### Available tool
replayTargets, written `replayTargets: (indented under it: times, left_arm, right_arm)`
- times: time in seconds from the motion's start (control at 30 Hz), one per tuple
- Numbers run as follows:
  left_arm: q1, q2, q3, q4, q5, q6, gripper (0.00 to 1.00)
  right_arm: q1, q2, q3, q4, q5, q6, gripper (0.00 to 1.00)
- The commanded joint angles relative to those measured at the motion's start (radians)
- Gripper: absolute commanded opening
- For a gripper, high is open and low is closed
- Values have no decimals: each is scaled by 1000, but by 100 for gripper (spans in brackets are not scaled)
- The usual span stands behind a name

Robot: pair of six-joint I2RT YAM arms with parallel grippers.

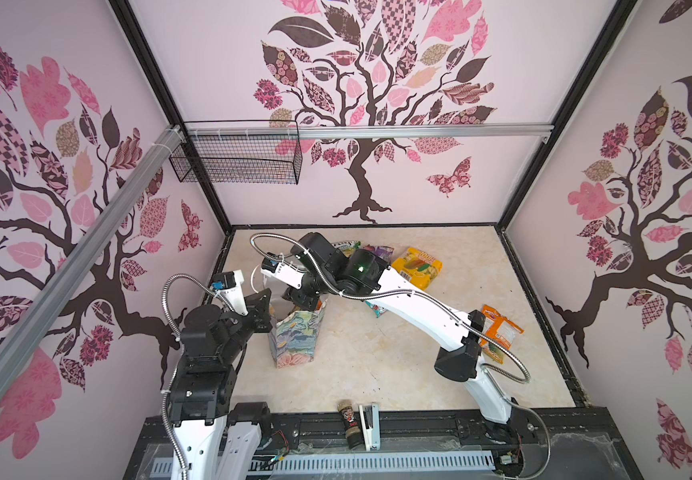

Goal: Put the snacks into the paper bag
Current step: 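Lower the Fox's Fruits packet into the paper bag with the right gripper, then open the right gripper and lift it out of the bag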

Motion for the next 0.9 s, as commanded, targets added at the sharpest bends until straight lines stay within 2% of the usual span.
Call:
replayTargets:
  times: [0.0, 0.23, 0.37, 0.57, 0.73, 0.87]
  left_arm:
    - [4, -10, -23, 21, 1, -2, 0]
    - [4, -10, -21, 20, -2, 1, 0]
    - [4, -2, -18, 18, -3, 2, 0]
    - [4, -2, -18, 13, -13, 5, 0]
    - [4, -1, -10, 12, -16, 11, 0]
    - [4, 1, -12, 18, -3, 8, 0]
  right_arm:
    - [4, -57, 30, 25, -10, 23, 39]
    - [4, -115, -8, 31, -2, 68, 43]
    - [4, -179, -25, 84, -21, 146, 47]
    - [4, -339, -200, 198, 33, 201, 63]
    - [4, -504, -402, 258, 96, 254, 97]
    - [4, -664, -607, 343, 175, 295, 100]
